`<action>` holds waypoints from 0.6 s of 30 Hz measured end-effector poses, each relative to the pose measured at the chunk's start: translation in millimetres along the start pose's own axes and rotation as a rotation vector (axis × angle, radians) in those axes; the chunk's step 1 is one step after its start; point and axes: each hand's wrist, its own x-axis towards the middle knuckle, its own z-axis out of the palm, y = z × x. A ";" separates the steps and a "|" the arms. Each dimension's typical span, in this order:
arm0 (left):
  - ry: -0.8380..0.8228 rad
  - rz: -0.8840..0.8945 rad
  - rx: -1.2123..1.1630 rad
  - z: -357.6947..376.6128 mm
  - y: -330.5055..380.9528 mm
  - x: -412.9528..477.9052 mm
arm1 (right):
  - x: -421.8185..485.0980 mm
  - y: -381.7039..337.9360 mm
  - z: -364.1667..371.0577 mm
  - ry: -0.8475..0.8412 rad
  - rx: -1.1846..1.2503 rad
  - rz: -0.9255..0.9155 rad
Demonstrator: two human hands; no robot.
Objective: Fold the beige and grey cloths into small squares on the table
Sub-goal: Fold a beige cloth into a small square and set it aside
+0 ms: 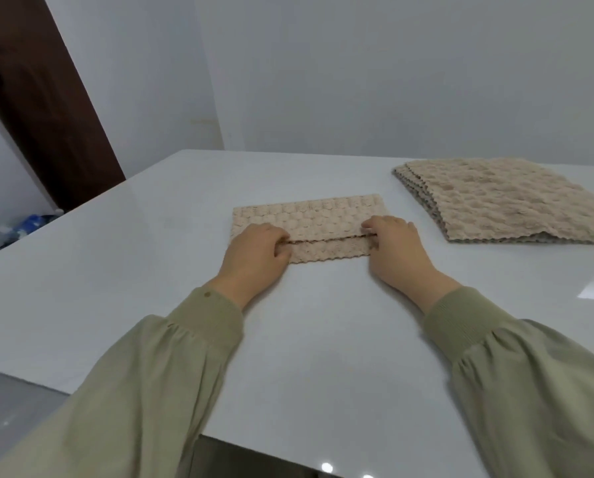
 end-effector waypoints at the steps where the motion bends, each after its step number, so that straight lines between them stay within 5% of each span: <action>1: 0.014 -0.010 0.007 -2.9 -5.8 -3.7 | -1.1 0.6 1.5 -0.014 0.003 0.005; 18: 0.262 -0.049 -0.036 -1.1 -5.8 5.5 | 25.3 14.0 -0.9 0.251 -0.033 0.003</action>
